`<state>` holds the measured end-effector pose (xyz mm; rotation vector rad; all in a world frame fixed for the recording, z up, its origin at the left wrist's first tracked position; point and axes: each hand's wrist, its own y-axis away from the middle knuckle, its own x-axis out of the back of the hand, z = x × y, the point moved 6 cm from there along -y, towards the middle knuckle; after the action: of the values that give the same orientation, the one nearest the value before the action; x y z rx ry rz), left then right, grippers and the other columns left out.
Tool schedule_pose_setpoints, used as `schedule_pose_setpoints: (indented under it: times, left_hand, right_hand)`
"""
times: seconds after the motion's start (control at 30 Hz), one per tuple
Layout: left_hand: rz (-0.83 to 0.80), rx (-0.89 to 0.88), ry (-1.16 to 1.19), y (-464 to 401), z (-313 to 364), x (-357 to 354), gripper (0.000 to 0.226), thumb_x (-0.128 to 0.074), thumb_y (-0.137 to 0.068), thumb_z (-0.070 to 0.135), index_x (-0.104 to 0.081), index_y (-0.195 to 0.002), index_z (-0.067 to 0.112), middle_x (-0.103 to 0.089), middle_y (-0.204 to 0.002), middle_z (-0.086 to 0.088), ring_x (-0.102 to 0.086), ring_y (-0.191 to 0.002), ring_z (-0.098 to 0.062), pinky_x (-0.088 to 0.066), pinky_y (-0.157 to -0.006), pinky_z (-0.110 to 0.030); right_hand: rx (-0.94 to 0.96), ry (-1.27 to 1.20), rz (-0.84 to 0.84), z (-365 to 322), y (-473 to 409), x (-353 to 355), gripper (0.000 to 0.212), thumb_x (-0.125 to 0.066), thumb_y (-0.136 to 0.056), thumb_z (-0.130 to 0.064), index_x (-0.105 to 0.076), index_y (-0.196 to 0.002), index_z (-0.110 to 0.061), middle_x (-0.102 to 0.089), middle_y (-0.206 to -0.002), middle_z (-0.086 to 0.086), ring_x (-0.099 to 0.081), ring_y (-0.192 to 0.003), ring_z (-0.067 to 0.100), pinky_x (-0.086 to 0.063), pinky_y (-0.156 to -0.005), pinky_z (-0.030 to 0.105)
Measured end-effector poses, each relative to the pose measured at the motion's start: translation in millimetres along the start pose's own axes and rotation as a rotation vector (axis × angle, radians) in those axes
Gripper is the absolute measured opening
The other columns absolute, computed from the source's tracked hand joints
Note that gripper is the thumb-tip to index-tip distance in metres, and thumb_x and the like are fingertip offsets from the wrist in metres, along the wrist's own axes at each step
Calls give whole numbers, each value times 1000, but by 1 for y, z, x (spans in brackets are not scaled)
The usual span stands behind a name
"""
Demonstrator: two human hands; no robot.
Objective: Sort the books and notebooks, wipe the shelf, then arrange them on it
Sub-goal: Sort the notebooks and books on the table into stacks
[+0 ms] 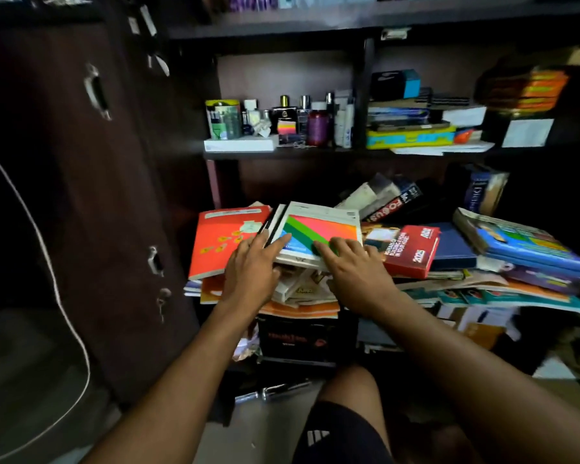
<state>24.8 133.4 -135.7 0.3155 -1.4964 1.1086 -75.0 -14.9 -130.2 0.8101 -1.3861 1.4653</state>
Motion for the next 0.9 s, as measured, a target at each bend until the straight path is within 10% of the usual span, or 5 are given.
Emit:
schedule_pose_setpoints:
  times: [0.27, 0.43, 0.53, 0.63, 0.9]
  left_hand:
    - [361, -70, 2, 0, 16, 70, 40, -43, -98, 53, -59, -131, 36, -61, -111, -1, -62, -97, -30, -49, -62, -39]
    - [460, -186, 25, 0, 41, 149, 37, -44, -100, 55, -53, -127, 31, -59, -101, -2, -63, -93, -32, -41, -60, -37]
    - [540, -334, 125, 9, 86, 183, 39, -47, -99, 58, -55, -122, 28, -64, -96, -1, -66, -88, -32, -46, -60, -37]
    - [592, -310, 699, 6, 125, 201, 45, -70, -85, 64, -58, -106, 25, -67, -86, 9, -64, -77, -10, -47, -65, -30]
    - [-661, -402, 1541, 73, 375, 17, 73, -83, -72, 48, -51, -134, 28, -73, -120, -3, -73, -104, -23, -61, -85, -46]
  right_hand:
    - [-14, -385, 287, 18, 2, 52, 64, -65, -94, -29, -36, -151, -23, -46, -139, 5, -49, -122, 29, -52, -92, 47]
    - [-176, -813, 435, 60, 35, 115, 69, -69, -81, -56, -45, -139, -29, -59, -134, -5, -60, -115, 16, -52, -95, 40]
    - [-156, -860, 497, 71, 66, 140, 34, -71, -92, -42, -59, -124, -36, -68, -111, -22, -66, -99, 3, -55, -86, 43]
    - [-262, -994, 698, 104, 115, 167, 29, -72, -92, -33, -64, -115, -50, -69, -111, -32, -66, -107, -4, -55, -95, 32]
    - [-903, -1029, 904, 220, 349, 182, 26, -79, -87, -24, -73, -109, -13, -79, -96, 2, -76, -87, 20, -62, -71, 35]
